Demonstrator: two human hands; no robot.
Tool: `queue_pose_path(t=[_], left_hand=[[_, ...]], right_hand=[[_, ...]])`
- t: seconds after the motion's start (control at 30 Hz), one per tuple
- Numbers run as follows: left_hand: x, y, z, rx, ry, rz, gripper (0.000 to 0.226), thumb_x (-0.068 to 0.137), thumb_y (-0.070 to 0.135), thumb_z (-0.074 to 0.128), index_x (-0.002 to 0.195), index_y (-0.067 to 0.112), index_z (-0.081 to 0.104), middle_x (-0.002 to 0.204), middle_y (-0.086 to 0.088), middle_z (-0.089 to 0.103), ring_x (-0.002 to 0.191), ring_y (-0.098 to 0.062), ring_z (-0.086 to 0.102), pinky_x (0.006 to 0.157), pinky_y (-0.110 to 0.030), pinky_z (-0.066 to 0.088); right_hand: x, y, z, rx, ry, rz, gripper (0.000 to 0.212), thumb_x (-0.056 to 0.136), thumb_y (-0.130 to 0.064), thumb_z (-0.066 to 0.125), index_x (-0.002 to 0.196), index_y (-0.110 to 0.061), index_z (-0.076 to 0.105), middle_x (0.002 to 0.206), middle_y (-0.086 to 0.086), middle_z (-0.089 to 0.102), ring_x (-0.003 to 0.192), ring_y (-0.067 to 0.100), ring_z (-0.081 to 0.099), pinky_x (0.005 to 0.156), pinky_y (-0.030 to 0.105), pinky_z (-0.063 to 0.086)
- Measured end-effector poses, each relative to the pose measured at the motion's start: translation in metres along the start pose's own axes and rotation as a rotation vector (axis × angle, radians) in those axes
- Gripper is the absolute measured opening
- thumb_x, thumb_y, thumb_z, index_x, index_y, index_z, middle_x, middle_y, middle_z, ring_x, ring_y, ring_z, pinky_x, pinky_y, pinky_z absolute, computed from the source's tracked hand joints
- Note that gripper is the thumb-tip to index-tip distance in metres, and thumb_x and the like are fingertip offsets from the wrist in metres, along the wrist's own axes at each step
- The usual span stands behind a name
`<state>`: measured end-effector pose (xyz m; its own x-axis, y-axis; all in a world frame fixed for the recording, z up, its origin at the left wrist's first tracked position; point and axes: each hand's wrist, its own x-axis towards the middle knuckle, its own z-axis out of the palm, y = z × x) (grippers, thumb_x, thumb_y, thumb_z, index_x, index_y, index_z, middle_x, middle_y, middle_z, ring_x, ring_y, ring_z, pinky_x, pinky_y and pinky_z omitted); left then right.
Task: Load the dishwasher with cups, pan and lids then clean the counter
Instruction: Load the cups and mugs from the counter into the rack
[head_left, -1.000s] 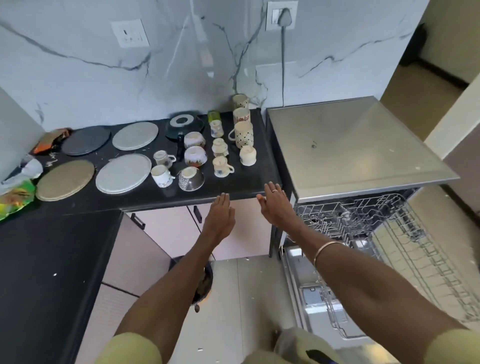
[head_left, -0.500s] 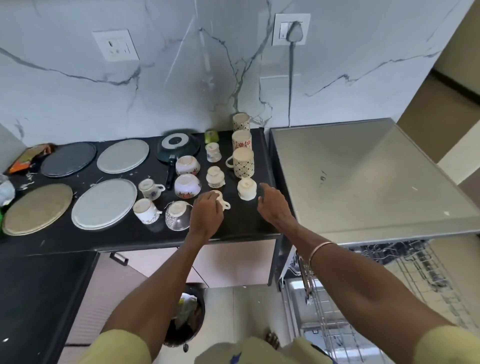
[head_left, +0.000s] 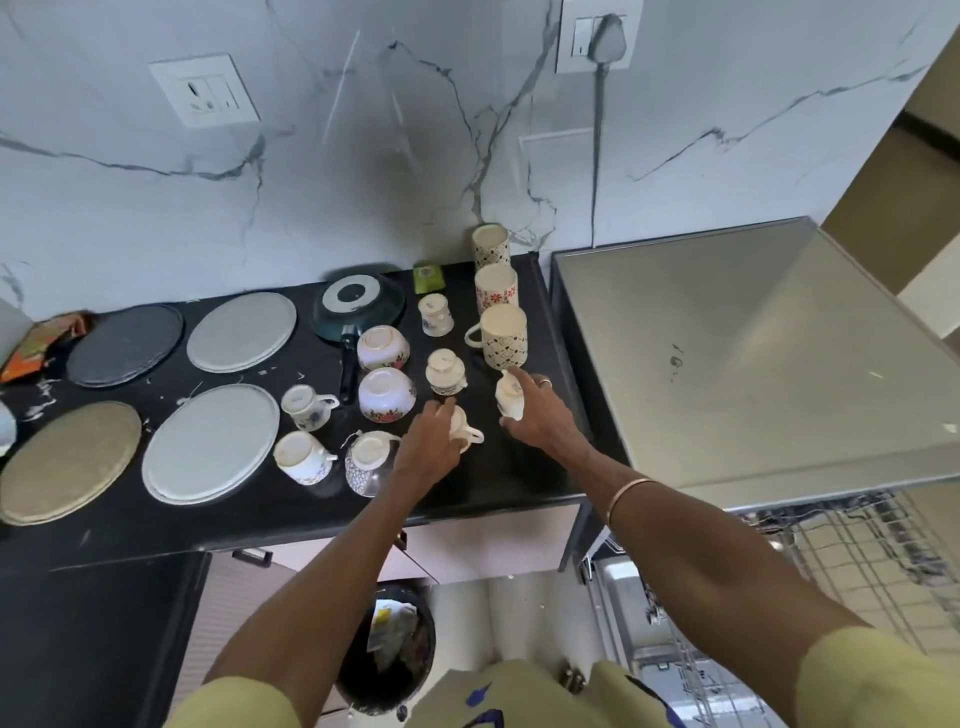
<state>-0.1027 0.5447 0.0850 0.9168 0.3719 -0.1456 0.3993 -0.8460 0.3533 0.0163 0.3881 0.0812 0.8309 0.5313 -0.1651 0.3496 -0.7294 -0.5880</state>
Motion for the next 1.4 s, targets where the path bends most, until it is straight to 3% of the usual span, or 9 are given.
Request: queue_pose_path(t=[0.23,0.47,0.6,0.77,0.93,1.03,1.17,1.3,1.4], left_hand=[[0.003,-0.002,0.002,0.000,0.028,0.087,0.070,0.080,0.029,0.075,0.140,0.016,0.043,0.126,-0.011,0.050,0.111,-0.032,0.058,0.093,-0.045,0.051],[0.010,0.031,0.005,-0.070,0.016,0.218,0.066,0.083,0.029,0.073,0.141,0.017,0.044,0.132,-0.009,0.049,0.116,-0.028,0.056,0.092,-0.045,0.052],[0.008,0.068,0.012,-0.133,0.018,0.379,0.060,0.083,0.025,0.074,0.137,0.018,0.048,0.127,-0.007,0.051,0.112,-0.026,0.059,0.092,-0.038,0.053],[-0.004,0.138,0.025,-0.178,-0.019,0.675,0.054,0.083,0.025,0.073,0.132,0.017,0.050,0.120,-0.009,0.052,0.104,-0.028,0.060,0.089,-0.037,0.054],[-0.028,0.213,0.054,-0.192,-0.087,0.909,0.054,0.080,0.033,0.076,0.126,0.019,0.051,0.112,-0.008,0.053,0.086,-0.024,0.061,0.074,-0.035,0.057],[-0.047,0.253,0.075,-0.185,-0.168,1.030,0.053,0.078,0.030,0.079,0.122,0.017,0.054,0.111,-0.006,0.056,0.085,-0.012,0.057,0.078,-0.029,0.057],[-0.066,0.297,0.111,-0.130,-0.291,1.129,0.060,0.077,0.030,0.080,0.128,0.017,0.051,0.118,-0.005,0.055,0.091,-0.019,0.061,0.081,-0.035,0.058],[-0.067,0.321,0.146,-0.109,-0.389,1.097,0.060,0.073,0.020,0.082,0.126,0.017,0.054,0.133,-0.008,0.053,0.106,-0.022,0.060,0.088,-0.036,0.056],[-0.065,0.326,0.176,-0.051,-0.450,1.029,0.051,0.072,0.016,0.083,0.117,0.016,0.059,0.121,-0.009,0.060,0.104,-0.022,0.060,0.086,-0.034,0.054]], right_hand=[[0.000,0.001,0.007,0.017,0.134,0.043,0.067,0.076,-0.032,0.077,0.126,-0.037,0.033,0.124,0.008,0.055,0.104,0.033,0.062,0.082,0.048,0.056],[-0.032,0.017,-0.004,0.157,0.311,0.116,0.071,0.069,-0.022,0.079,0.124,-0.027,0.034,0.118,0.011,0.054,0.099,0.032,0.061,0.080,0.044,0.054],[-0.060,0.048,-0.028,0.121,0.459,0.154,0.076,0.071,-0.022,0.078,0.136,-0.022,0.038,0.122,0.015,0.051,0.103,0.036,0.058,0.085,0.040,0.051],[-0.123,0.098,-0.064,0.084,0.719,0.253,0.070,0.076,-0.031,0.079,0.134,-0.020,0.041,0.118,0.015,0.053,0.094,0.033,0.061,0.074,0.039,0.055],[-0.203,0.154,-0.097,0.033,0.882,0.378,0.067,0.075,-0.031,0.081,0.131,-0.016,0.046,0.113,0.018,0.057,0.090,0.030,0.062,0.069,0.036,0.055],[-0.244,0.188,-0.106,0.009,0.891,0.473,0.064,0.078,-0.032,0.078,0.131,-0.012,0.047,0.117,0.021,0.057,0.090,0.026,0.057,0.071,0.036,0.054],[-0.287,0.232,-0.104,0.031,0.854,0.580,0.072,0.073,-0.022,0.081,0.134,-0.013,0.044,0.125,0.022,0.052,0.103,0.038,0.057,0.079,0.043,0.052],[-0.306,0.267,-0.091,0.071,0.767,0.671,0.070,0.073,-0.028,0.080,0.131,-0.019,0.042,0.118,0.019,0.052,0.097,0.035,0.057,0.076,0.045,0.056],[-0.311,0.289,-0.075,0.115,0.695,0.686,0.073,0.069,-0.032,0.082,0.130,-0.019,0.044,0.116,0.016,0.052,0.097,0.032,0.057,0.074,0.043,0.055]])
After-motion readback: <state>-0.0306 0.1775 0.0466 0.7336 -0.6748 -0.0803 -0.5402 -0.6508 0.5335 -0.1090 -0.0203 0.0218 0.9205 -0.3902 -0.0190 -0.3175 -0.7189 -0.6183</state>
